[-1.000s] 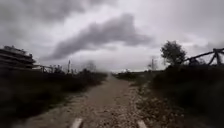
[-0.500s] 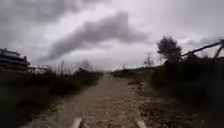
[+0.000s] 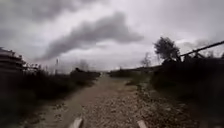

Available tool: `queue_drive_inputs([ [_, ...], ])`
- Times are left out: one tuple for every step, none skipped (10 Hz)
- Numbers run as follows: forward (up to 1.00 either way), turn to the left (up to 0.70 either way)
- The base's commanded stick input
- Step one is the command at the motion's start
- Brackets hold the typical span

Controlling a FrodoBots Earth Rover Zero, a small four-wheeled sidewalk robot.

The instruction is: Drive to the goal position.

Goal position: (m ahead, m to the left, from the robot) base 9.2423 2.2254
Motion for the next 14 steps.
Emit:
queue_drive_inputs([
  [0.7,0.0],
  [0.7,0.0],
  [0.7,0.0],
  [0.7,0.0],
  [0.7,0.0],
  [0.7,0.0],
  [0.7,0.0],
  [0.7,0.0],
  [0.7,0.0],
  [0.7,0.0],
  [0.7,0.0],
  [0.7,0.0],
  [0.7,0.0],
  [0.7,0.0],
])
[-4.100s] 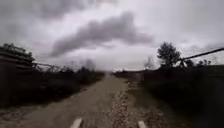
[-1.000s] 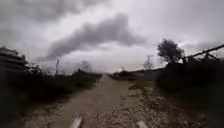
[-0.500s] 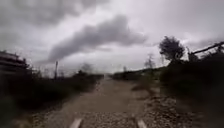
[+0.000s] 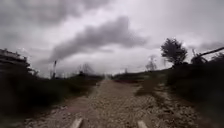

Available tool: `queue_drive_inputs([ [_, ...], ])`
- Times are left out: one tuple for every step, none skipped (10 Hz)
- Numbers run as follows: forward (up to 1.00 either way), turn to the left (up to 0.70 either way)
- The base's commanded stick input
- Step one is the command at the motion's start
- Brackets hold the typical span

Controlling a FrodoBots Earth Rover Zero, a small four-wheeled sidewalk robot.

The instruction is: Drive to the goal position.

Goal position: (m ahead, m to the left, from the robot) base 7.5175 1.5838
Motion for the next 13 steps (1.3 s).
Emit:
queue_drive_inputs([
  [0.7,0.0],
  [0.7,0.0],
  [0.7,0.0],
  [0.7,0.0],
  [0.7,0.0],
  [0.7,0.0],
  [0.7,0.0],
  [0.7,0.0],
  [0.7,0.0],
  [0.7,0.0],
  [0.7,0.0],
  [0.7,0.0],
  [0.7,0.0],
])
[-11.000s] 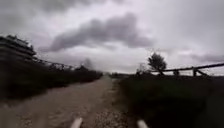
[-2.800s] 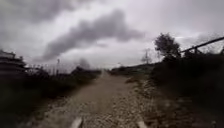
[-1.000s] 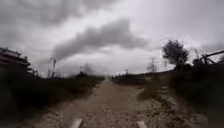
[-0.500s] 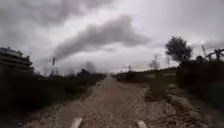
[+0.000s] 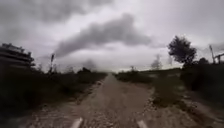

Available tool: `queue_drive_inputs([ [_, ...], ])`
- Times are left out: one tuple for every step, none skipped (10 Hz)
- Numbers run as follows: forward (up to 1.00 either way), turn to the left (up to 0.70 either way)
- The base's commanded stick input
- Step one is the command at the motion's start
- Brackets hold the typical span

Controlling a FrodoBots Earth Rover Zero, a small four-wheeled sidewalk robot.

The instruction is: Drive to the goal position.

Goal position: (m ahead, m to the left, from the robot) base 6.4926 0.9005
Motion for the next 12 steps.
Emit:
queue_drive_inputs([
  [0.7,0.0],
  [0.7,0.0],
  [0.7,0.0],
  [0.7,0.0],
  [0.7,0.0],
  [0.7,0.0],
  [0.7,0.0],
  [0.7,0.0],
  [0.7,0.0],
  [0.7,-0.26],
  [0.7,-0.22],
  [0.7,-0.1],
])
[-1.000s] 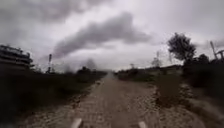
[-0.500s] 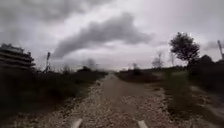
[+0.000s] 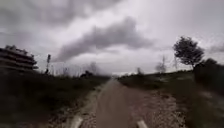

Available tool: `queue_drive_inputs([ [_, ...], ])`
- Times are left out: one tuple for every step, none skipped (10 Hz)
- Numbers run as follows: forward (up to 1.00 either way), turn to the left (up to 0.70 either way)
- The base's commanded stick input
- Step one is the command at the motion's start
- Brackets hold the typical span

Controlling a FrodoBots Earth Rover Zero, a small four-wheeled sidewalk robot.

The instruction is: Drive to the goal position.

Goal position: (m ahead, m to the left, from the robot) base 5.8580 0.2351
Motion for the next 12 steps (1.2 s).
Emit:
queue_drive_inputs([
  [0.7,0.0],
  [0.7,0.0],
  [0.7,0.0],
  [0.7,0.0],
  [0.7,0.0],
  [0.7,0.0],
  [0.7,0.0],
  [0.7,0.0],
  [0.7,0.0],
  [0.7,0.0],
  [0.7,0.0],
  [0.7,0.0],
])
